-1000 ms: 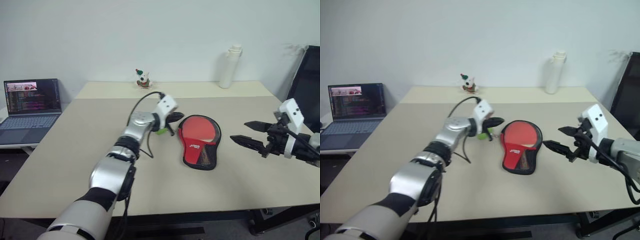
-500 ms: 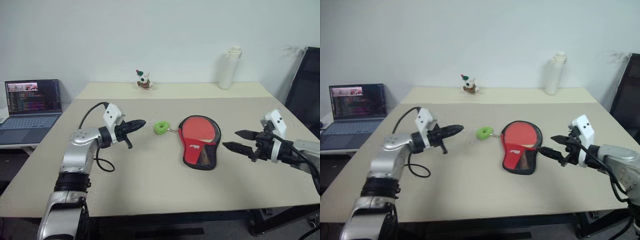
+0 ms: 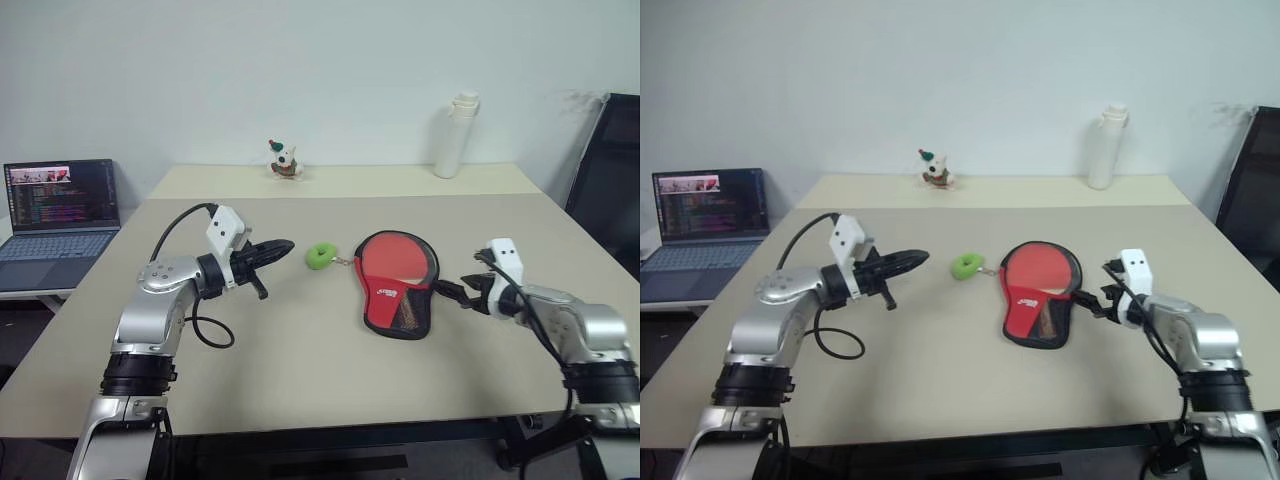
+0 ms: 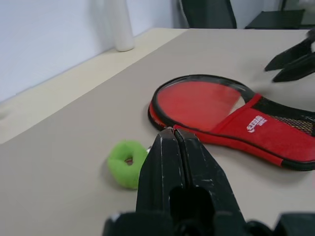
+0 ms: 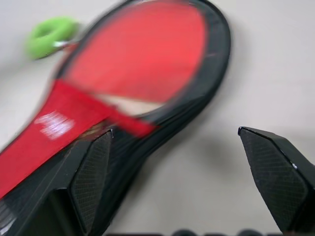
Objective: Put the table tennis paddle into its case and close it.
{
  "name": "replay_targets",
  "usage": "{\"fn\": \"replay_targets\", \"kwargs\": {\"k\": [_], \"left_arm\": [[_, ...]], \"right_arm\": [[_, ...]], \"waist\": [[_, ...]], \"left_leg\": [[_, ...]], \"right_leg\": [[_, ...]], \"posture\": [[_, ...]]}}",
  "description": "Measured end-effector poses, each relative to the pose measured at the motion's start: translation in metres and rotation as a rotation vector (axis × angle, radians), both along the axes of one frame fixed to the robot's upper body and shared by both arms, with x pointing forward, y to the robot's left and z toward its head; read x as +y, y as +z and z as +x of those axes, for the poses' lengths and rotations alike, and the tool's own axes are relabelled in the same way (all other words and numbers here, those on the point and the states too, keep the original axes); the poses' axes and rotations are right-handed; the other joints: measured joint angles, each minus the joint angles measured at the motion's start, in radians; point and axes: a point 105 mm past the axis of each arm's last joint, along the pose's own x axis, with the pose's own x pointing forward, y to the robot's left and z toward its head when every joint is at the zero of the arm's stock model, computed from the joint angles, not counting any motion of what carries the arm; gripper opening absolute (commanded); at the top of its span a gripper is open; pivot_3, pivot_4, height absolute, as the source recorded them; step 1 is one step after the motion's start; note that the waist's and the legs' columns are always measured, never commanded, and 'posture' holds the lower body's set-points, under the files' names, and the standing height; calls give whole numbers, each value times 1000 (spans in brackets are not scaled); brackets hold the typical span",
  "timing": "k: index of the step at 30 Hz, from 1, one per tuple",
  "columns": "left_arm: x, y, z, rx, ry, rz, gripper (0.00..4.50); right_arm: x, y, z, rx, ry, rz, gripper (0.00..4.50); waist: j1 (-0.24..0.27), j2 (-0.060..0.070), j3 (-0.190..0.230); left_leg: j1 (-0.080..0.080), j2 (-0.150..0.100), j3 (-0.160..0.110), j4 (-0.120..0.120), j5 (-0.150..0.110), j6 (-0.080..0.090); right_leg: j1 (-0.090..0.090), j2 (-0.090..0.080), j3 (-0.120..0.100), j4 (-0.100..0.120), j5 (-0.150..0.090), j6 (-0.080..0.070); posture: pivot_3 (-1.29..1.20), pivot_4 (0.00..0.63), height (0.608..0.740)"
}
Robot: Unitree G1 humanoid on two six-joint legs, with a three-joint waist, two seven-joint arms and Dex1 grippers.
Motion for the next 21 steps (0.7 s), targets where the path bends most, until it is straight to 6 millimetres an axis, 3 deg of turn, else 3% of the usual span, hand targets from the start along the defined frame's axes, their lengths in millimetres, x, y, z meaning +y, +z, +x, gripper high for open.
{"fn": "replay_targets", "kwargs": {"k": [3,12,15,21], "left_arm": [[-1,0,0,-1,-3,0,44],[-4,0,0,0,-11,0,44],[-4,0,0,0,-12,0,0],[-5,-1,0,0,-13,1,0]], "right_arm": [[3,-12,5,28,-5,4,4500],[26,-20,15,39,57,-12,4500],[36,-20,17,40,82,-24,3922],[51,-24,20,72,123,-2,1894]], "waist": [[0,0,0],[-3,0,0],[-6,0,0],[-10,0,0]], "left_leg": [[0,0,0,-1,0,0],[0,0,0,0,0,0],[1,1,0,0,0,0],[2,1,1,0,0,0]], "right_leg": [[-1,0,0,0,0,0],[-1,0,0,1,0,0],[-1,0,1,1,0,0],[0,1,1,2,1,-1]], "posture": [[0,150,740],[0,150,740],[0,150,740],[0,150,740]]}}
